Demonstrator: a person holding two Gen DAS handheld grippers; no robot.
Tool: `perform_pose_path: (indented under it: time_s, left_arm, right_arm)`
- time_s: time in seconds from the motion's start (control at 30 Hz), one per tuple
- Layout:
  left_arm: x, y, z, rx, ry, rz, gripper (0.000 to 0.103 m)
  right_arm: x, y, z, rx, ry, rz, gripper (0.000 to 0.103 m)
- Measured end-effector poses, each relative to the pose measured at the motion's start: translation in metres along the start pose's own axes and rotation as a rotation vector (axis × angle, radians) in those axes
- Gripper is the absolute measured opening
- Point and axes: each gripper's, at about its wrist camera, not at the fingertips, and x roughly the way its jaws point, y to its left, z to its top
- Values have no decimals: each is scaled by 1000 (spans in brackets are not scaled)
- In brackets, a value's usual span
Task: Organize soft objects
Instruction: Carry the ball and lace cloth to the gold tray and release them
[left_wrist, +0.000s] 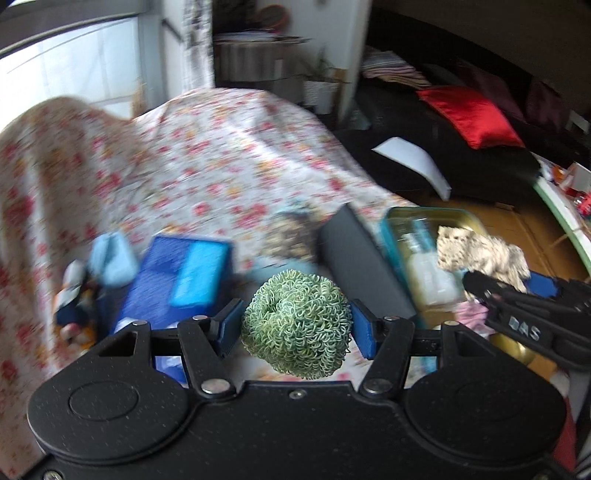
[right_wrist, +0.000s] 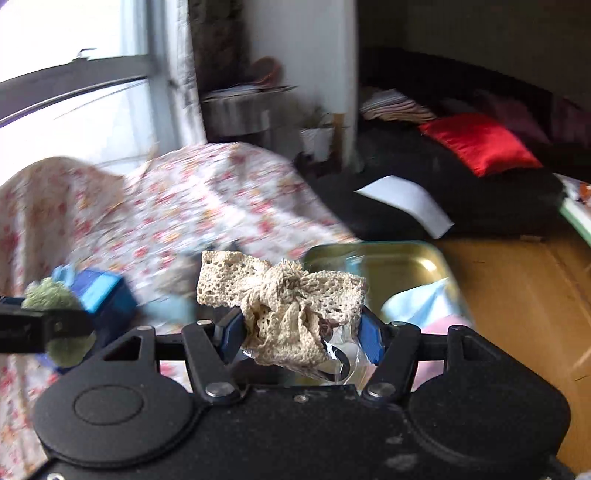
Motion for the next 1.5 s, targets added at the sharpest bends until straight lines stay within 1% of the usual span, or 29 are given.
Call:
perform_pose_path:
  time_s: [0.1,0.23,0.33,0.5,0.6,0.67,0.73,0.8,0.93,1.0,1.13,1.27,1.37,1.5]
  left_arm:
    - [7,-28,7,42,-7,-31,57]
    - [22,-64,13,94,-4,-70,57]
    - [35,-89,14,127,9,-94,57]
    - [54,-120,13,161,42,-130,57]
    - [67,-133,10,171,78,-147,57]
    - [74,-140,6,176,102,-154,57]
    - [82,-147,3,177,131,-162,57]
    - [89,-154,-2,179,159,-171,57]
    - [99,-169,-10,189,205,-195,57]
    - [103,-177,-14,199,220,-211,57]
    - [107,-190,-20,216,239,-237,57]
    - [111,-196,-24,206,250,-237,57]
    - [115,-197,-26,196,265,-242,57]
    - [116,-199,-29,217,246,-235,57]
  right_arm:
    - [13,-26,8,20,-13,-43,62]
    - [35,-56,21,32,-25,-68,62]
    - [53,-79,38,44,-29,-58,62]
    - [79,-103,63,46,-36,-42,62]
    - [91,-117,67,83,-43,-12,62]
    - [100,-126,63,119,-20,19,62]
    - [109,-131,61,114,9,23,62]
    - [113,-133,60,101,15,9,62]
    - [117,-144,64,118,29,33,62]
    - [115,-147,65,112,23,17,62]
    - [115,-152,66,110,21,-4,62]
    - [116,-150,64,91,28,-16,62]
    - [117,-148,64,73,39,1,62]
    - [119,-144,64,42,64,43,63]
